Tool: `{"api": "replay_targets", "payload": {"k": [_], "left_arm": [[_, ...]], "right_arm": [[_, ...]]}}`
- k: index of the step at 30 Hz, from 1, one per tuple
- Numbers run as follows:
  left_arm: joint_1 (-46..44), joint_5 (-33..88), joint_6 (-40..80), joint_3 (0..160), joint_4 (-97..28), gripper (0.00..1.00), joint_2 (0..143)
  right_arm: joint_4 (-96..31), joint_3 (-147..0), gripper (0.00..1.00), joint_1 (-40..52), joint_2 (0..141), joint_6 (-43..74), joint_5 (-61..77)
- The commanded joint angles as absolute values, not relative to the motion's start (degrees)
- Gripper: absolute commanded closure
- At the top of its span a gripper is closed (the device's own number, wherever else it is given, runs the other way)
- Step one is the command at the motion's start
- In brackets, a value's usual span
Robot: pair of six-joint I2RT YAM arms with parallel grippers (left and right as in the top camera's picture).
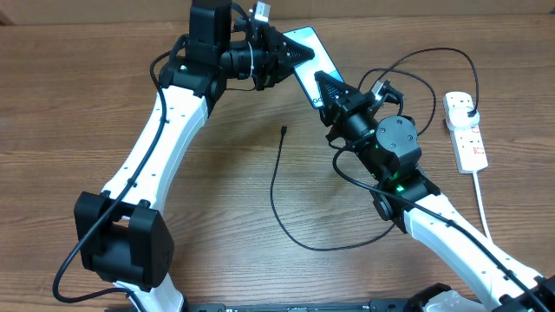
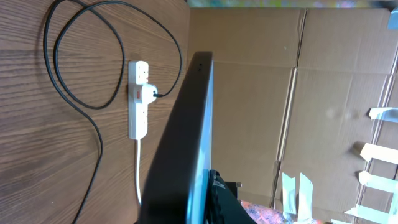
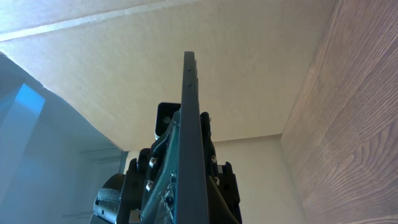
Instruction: Plug charger to phone and switch on socket
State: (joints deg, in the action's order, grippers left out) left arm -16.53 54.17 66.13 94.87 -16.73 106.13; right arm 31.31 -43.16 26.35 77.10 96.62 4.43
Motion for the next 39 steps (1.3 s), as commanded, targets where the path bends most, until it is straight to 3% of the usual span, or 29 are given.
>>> {"api": "replay_targets", "payload": {"k": [1,7,13,19,29,39], "left_arm": [[-17.3,53.4,66.5,95.2,-15.8,0.82,106.6],[-17.3,53.4,66.9,95.2,-15.6,0.75,106.6],[-17.3,53.6,66.9,95.2,-14.5,0.8,106.6],[-17.3,53.4,66.9,95.2,-14.5,0.95,106.6],[-17.3,53.4,66.9,95.2,-14.5,0.96,106.6],[-16.1,53.6,59.9,95.2,-16.7,0.95,106.6]], "right_arm": [[31.0,-44.8,0.96,28.1,76.3,96.2,7.8],[31.0,-44.8,0.96,28.1,76.3,96.3,7.8],[31.0,-44.8,0.96,28.1,76.3,96.3,8.7],[31.2,-44.8,0.96,28.1,76.3,96.3,9.1],[31.2,-44.8,0.96,28.1,76.3,96.2,9.1],[27.9,-44.8,0.72,27.9,76.3,96.2,9.1]]}}
